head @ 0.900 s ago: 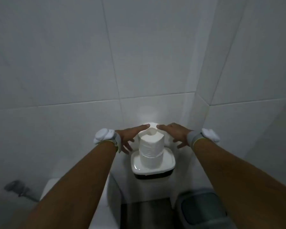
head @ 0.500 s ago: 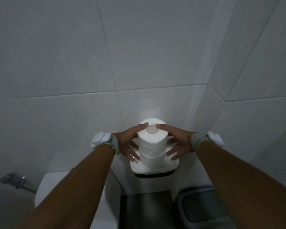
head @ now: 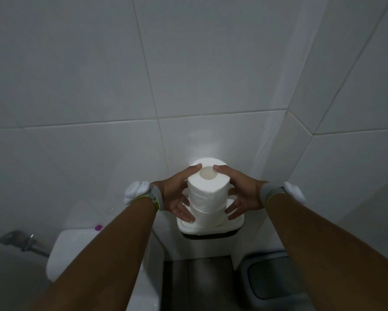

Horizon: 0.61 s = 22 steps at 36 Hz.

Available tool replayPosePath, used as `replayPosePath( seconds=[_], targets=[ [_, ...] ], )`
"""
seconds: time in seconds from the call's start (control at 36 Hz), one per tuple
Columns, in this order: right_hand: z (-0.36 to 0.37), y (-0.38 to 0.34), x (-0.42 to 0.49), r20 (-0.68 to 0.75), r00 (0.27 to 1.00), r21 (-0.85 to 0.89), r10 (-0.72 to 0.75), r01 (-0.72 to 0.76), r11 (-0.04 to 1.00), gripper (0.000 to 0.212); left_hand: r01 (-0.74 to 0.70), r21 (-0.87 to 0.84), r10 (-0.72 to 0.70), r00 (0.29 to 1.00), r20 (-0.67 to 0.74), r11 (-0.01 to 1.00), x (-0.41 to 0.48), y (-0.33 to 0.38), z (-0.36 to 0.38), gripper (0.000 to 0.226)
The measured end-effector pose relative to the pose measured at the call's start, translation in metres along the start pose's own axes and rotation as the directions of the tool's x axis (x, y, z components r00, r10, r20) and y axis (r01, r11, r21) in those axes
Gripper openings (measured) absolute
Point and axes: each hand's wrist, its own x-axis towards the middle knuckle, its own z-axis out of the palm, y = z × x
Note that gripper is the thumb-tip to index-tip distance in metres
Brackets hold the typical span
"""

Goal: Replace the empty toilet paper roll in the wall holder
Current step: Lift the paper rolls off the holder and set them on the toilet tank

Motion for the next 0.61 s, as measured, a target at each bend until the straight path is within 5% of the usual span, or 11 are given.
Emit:
replayPosePath(
  seconds=[0.31, 0.61],
  targets=[
    [0.000, 0.005, 0.002, -0.025, 0.992, 0.068, -0.123, 0.124, 0.990, 0.087, -0.040, -0.069, 0.040, 0.999, -0.004, 0.997, 0.001, 0.000, 0.004, 0.115],
    [0.011, -0.008, -0.018, -0.023, 0.991, 0.033, -0.132, 0.132, 0.991, 0.094, -0.050, -0.098, 0.052, 0.999, 0.015, 0.994, -0.023, 0.003, 0.001, 0.101]
  ],
)
